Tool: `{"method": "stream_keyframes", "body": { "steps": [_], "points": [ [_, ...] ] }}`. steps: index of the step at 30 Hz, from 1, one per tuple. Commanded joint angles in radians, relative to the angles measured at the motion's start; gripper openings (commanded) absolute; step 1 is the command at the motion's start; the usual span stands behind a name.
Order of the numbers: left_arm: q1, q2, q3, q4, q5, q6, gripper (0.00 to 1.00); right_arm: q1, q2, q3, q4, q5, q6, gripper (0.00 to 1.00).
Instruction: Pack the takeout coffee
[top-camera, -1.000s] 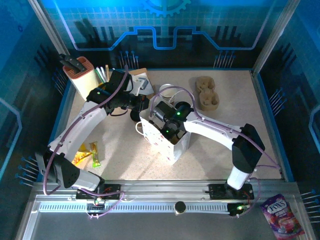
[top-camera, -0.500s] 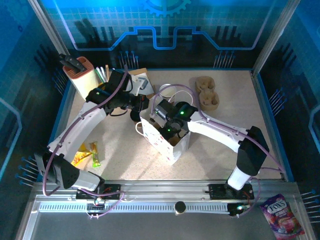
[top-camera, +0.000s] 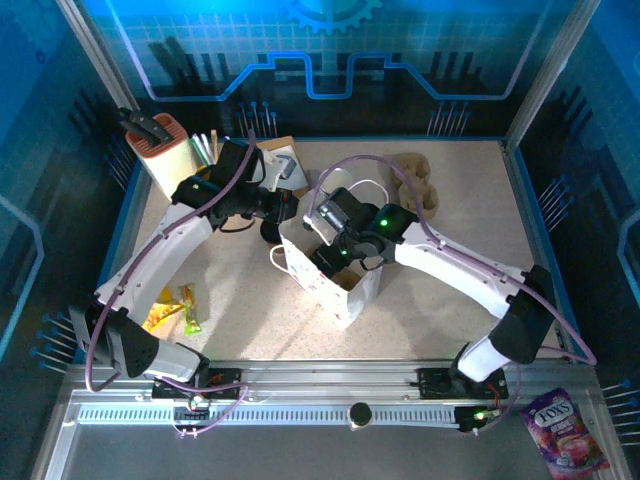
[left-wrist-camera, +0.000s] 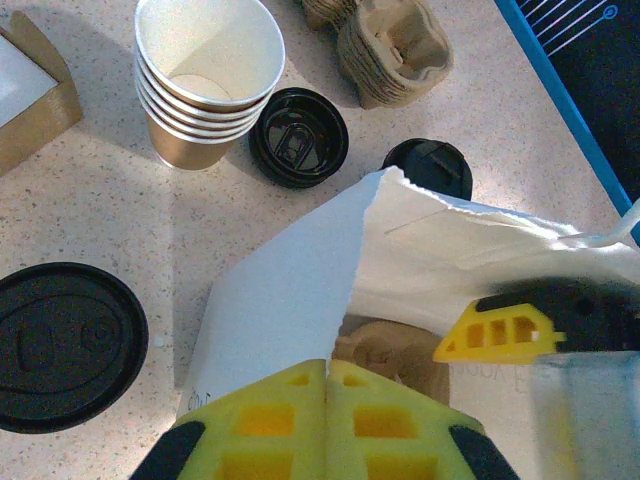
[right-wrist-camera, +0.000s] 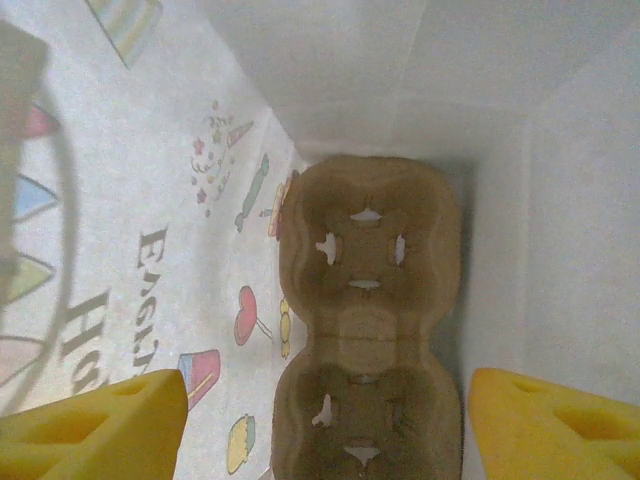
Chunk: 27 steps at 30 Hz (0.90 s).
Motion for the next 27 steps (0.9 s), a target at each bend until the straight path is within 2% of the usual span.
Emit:
{"method": "stream_keyframes", "body": {
  "steps": [1,18,27],
  "points": [
    [0.005,-0.034,-0.017,-0.002,0.028,0.021,0.0,0.012,-0.053,0.041,0.008,0.009,0.008,0.75],
    [0.005,-0.03,-0.017,-0.001,0.027,0.022,0.0,-0.004,-0.176,0.183,-0.014,0.049,-0.051,0.78],
    [0.006,-0.038,-0.017,-0.001,0.021,0.028,0.0,-0.082,-0.298,0.219,-0.019,0.093,-0.089,0.81]
  ]
}}
